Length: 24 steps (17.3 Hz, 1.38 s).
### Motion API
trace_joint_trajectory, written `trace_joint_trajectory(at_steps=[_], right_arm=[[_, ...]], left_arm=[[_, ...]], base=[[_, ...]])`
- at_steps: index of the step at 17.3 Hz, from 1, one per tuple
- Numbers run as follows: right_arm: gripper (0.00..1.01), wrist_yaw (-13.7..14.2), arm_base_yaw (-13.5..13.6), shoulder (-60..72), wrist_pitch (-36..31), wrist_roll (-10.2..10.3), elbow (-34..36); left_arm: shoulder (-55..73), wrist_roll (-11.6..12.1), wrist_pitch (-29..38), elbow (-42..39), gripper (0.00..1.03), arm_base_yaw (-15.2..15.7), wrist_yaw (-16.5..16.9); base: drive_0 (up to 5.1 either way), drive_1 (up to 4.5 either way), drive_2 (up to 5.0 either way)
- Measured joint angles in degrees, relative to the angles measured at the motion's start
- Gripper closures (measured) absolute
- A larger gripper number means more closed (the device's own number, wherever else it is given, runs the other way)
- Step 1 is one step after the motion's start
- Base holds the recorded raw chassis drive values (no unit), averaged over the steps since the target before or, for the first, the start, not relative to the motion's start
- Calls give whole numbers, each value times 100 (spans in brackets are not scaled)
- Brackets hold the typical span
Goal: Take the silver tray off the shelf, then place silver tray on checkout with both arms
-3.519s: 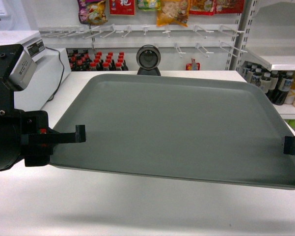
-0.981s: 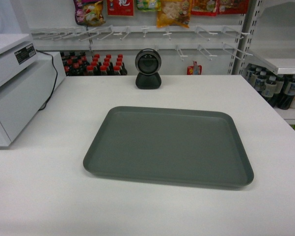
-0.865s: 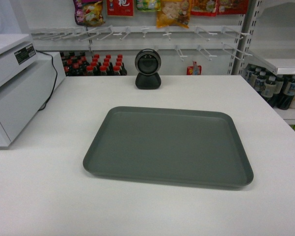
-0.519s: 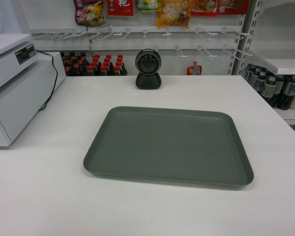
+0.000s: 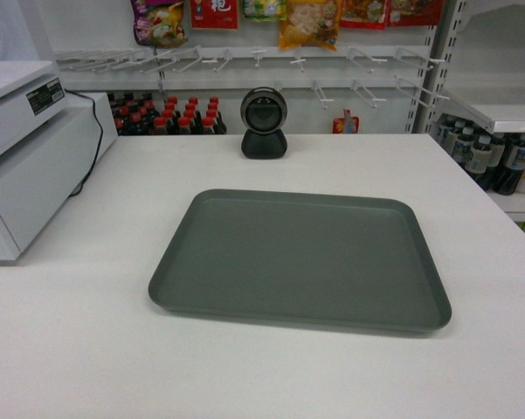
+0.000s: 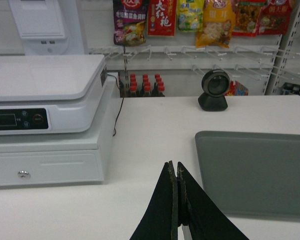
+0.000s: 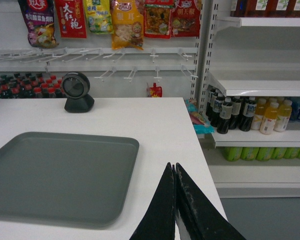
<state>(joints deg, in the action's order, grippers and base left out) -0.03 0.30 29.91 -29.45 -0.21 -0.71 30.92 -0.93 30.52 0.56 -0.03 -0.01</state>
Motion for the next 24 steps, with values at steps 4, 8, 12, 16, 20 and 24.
trace_joint_trajectory(at_steps=[4, 8, 12, 16, 20, 24], right_arm=[[99, 0, 2, -782, 750, 0, 2], [99, 0, 0, -1432, 1370, 0, 2], [99, 0, 0, -1849, 1792, 0, 2], [99, -2, 0, -2938, 2962, 15, 0], [99, 2, 0, -2970, 2973, 17, 0], [78, 2, 0, -2970, 2966, 17, 0]], left_arm=[[-778, 0, -767, 0, 102, 0, 0], [-1464, 0, -1410, 0, 102, 0, 0], [-1899, 0, -1856, 0, 102, 0, 0], [-2824, -2, -3097, 0, 102, 0, 2], [-3053, 2, -3053, 2, 102, 0, 0], [-3053, 0, -3075, 2, 72, 0, 0]], base=[[0, 0, 0], [0, 0, 0], [0, 0, 0], [0, 0, 0], [0, 0, 0], [0, 0, 0]])
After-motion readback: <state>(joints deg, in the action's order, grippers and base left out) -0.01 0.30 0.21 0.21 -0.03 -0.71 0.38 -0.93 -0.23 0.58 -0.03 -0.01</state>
